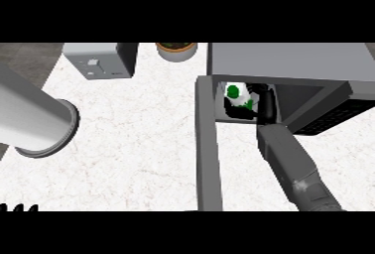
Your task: Pick up the milk, place it into the microwave and close the microwave
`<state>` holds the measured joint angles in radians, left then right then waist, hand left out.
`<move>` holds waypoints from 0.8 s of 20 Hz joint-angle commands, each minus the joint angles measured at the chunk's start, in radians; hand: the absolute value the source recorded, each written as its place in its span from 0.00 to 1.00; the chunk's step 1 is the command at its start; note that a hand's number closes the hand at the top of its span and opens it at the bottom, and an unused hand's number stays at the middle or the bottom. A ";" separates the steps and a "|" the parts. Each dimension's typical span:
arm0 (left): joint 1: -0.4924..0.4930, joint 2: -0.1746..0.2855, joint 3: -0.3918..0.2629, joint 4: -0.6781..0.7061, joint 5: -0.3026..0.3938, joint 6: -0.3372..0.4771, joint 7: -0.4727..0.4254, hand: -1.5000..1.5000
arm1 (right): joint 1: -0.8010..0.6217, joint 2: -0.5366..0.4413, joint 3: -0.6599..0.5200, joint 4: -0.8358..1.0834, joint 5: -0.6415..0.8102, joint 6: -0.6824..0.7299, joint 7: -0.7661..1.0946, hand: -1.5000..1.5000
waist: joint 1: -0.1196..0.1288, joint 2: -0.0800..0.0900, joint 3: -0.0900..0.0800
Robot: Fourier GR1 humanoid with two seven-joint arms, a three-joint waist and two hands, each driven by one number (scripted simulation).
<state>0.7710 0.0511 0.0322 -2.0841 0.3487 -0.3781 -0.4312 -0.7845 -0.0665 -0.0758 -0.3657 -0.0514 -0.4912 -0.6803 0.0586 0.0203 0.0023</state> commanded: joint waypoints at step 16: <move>-0.090 0.013 0.023 0.048 0.017 -0.007 0.013 0.00 | -0.185 -0.074 -0.034 0.200 0.066 -0.193 -0.113 1.00 | 0.054 0.031 0.003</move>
<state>0.7189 0.0742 0.0519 -2.0462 0.3687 -0.4085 -0.4279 -0.9414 -0.1617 -0.0870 -0.1692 0.0269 -0.6273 -0.7668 0.1107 0.0475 0.0049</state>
